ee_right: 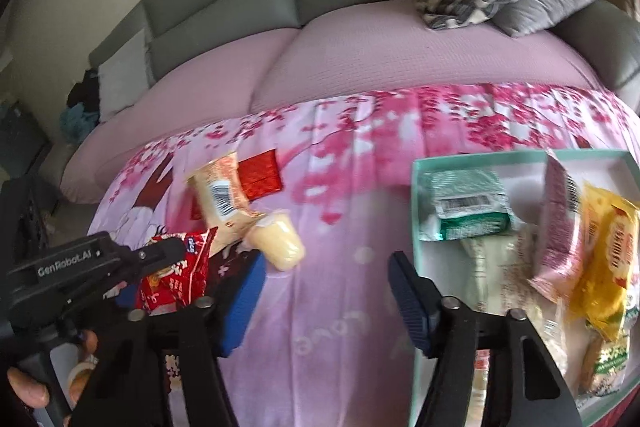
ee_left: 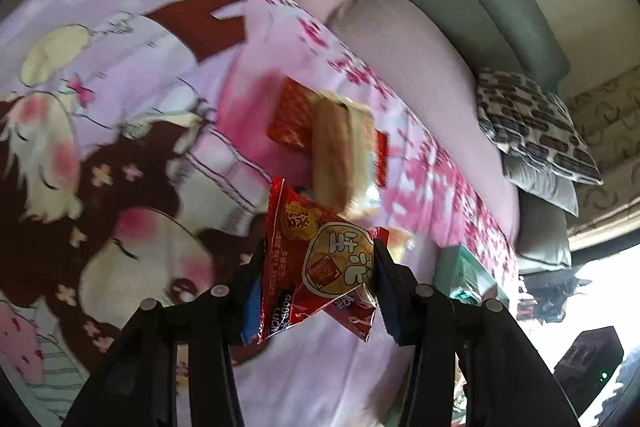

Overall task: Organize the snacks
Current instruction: 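Grasp the yellow pudding cup with the right tool while the left tool holds the red packet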

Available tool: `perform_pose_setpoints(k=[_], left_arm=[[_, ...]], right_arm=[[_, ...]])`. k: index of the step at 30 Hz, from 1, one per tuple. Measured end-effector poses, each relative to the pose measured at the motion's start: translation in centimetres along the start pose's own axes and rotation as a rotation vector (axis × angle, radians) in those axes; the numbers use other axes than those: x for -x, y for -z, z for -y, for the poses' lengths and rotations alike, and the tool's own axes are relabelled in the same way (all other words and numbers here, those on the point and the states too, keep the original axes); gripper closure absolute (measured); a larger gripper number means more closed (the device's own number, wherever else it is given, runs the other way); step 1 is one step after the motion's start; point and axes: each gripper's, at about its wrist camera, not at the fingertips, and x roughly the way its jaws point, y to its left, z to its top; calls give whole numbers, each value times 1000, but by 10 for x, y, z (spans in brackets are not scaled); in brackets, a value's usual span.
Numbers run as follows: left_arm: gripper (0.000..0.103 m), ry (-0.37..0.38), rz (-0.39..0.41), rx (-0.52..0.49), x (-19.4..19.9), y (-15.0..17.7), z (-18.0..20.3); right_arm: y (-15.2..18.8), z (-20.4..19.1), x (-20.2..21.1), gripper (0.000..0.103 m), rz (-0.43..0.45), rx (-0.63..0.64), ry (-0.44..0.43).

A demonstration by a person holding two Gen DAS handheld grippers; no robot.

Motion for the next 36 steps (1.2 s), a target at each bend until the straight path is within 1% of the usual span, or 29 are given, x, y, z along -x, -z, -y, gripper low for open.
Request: perform_pose_setpoints(k=[3, 6, 11, 18, 25, 28, 29, 31, 33, 36], left_arm=[[54, -26, 25, 18, 4, -5, -10], [54, -37, 35, 35, 6, -9, -18], [54, -35, 39, 58, 8, -13, -25], [54, -30, 38, 71, 7, -14, -28], [53, -35, 31, 84, 4, -14, -30], [53, -36, 30, 87, 3, -16, -31], [53, -37, 29, 88, 2, -16, -32], [53, -39, 26, 90, 1, -16, -32], [53, -40, 25, 92, 1, -16, -33], [53, -40, 25, 91, 0, -16, -33]], right_arm=[[1, -10, -7, 39, -8, 35, -6], [1, -20, -18, 46, -28, 73, -10], [-1, -32, -41, 48, -69, 124, -11], [-7, -44, -69, 48, -104, 182, -7], [-8, -47, -83, 48, -106, 218, -8], [-9, -47, -85, 49, -103, 221, -14], [-9, -47, -85, 51, -102, 220, -15], [-10, -48, -86, 60, -100, 218, -16], [-10, -47, -88, 64, -101, 214, -13], [-10, -44, -87, 65, -99, 199, -28]])
